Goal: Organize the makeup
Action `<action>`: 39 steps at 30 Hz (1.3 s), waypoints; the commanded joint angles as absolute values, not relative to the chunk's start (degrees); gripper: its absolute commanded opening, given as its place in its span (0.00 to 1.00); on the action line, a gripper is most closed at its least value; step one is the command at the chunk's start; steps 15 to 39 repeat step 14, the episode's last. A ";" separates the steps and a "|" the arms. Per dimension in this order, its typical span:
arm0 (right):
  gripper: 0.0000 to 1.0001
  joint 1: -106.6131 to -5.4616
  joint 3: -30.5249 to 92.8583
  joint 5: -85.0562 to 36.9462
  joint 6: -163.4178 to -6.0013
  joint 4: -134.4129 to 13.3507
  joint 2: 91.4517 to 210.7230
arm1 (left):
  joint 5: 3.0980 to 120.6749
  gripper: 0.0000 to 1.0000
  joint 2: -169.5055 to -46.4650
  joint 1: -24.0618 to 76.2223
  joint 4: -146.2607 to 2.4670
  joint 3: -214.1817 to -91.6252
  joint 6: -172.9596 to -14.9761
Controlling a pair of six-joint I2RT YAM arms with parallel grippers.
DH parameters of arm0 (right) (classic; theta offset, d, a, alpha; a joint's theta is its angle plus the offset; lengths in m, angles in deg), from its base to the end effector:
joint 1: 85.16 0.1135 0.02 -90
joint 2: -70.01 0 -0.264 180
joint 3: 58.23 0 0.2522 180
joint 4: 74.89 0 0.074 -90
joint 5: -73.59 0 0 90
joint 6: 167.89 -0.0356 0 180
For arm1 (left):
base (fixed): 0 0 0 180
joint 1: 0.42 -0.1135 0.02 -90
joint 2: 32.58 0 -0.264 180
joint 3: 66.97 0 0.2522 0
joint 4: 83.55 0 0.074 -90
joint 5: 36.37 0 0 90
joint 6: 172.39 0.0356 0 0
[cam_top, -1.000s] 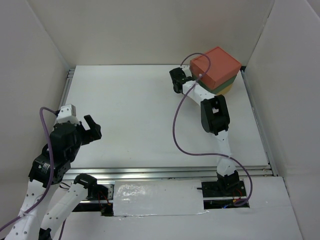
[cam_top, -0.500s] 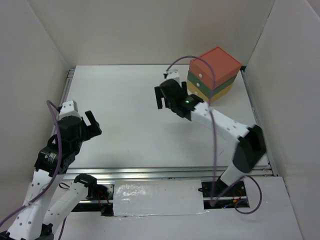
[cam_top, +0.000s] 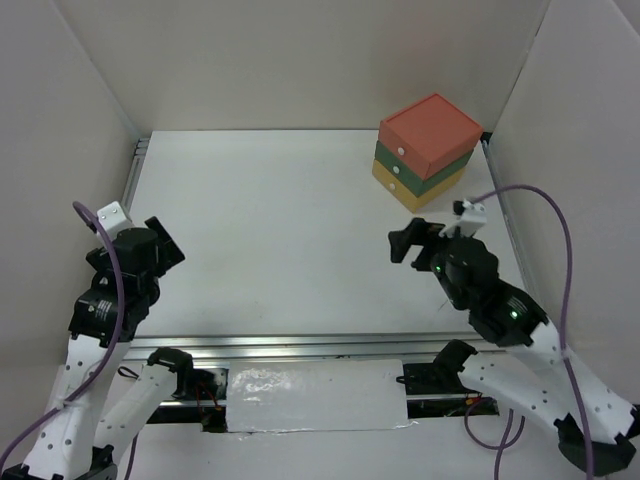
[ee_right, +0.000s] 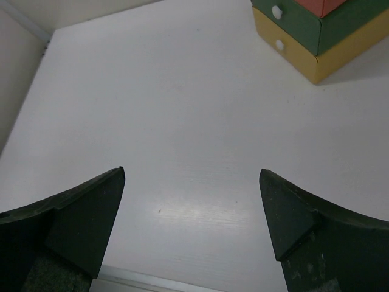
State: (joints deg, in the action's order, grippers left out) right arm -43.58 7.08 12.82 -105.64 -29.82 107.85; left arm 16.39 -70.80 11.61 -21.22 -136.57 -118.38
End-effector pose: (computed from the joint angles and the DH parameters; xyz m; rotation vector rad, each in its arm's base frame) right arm 0.1128 0.0769 0.3600 0.1257 1.8494 0.3674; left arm 0.1176 -0.0030 0.3555 -0.7729 1.8401 0.1516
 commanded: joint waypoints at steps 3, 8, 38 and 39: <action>1.00 -43.50 5.63 10.83 -106.46 -26.15 93.40 | 17.50 0.99 -69.67 11.18 -24.18 -137.34 -117.02; 1.00 -43.59 6.77 12.06 -107.34 -23.42 90.40 | 19.35 0.99 -68.62 11.01 -25.32 -136.81 -116.14; 1.00 -43.68 7.29 12.76 -107.07 -25.01 93.72 | 20.14 0.99 -67.38 10.74 -26.02 -136.11 -115.61; 1.00 -43.68 7.29 12.76 -107.07 -25.01 93.72 | 20.14 0.99 -67.38 10.74 -26.02 -136.11 -115.61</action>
